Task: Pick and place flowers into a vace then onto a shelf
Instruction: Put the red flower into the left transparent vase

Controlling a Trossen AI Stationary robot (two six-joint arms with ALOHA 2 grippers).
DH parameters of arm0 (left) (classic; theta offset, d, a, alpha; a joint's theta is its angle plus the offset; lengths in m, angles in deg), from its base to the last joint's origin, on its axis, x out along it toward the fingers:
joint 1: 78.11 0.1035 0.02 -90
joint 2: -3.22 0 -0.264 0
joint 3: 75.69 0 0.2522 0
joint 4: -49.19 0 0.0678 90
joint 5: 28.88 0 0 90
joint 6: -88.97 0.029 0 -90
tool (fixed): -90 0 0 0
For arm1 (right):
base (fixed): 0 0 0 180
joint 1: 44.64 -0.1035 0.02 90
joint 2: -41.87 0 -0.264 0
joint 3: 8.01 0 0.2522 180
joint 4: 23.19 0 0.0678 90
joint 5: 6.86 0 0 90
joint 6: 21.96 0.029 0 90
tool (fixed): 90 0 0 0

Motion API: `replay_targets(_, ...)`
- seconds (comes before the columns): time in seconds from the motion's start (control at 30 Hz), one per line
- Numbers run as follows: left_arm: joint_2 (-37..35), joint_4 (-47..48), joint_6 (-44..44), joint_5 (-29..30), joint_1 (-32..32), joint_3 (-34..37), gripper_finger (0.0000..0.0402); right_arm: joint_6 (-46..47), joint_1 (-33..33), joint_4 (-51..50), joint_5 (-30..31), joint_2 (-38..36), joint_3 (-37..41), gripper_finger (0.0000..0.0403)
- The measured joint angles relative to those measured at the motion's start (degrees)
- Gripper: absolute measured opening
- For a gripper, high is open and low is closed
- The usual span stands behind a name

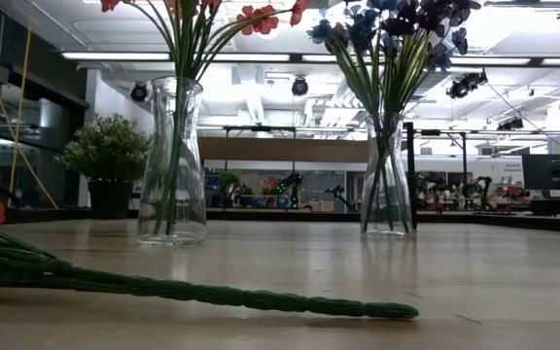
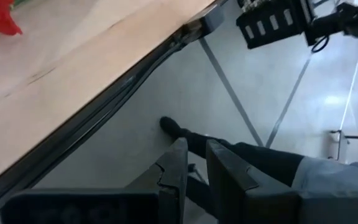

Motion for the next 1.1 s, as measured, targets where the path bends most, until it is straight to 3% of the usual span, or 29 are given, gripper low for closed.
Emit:
replay_targets(0.47,-0.02,2.58,0.0,-5.23,0.01,0.0,0.0097,3.38,0.0,-2.31,2.22,5.7,0.0,0.0165)
replay_targets(0.77,-0.02,7.05,0.0,-3.55,0.24,0.0,0.0097,3.3,0.56,-5.82,3.36,6.82,0.0,0.0165)
replay_targets(0.97,-0.04,14.28,1.57,-1.66,4.13,-0.02,0.0097,3.19,0.8,-5.78,3.42,6.82,0.0,0.0165)
replay_targets(1.1,-0.04,15.8,9.99,-3.33,8.82,-0.02,0.0097,3.19,0.79,-5.87,3.44,6.82,0.0,0.0165)
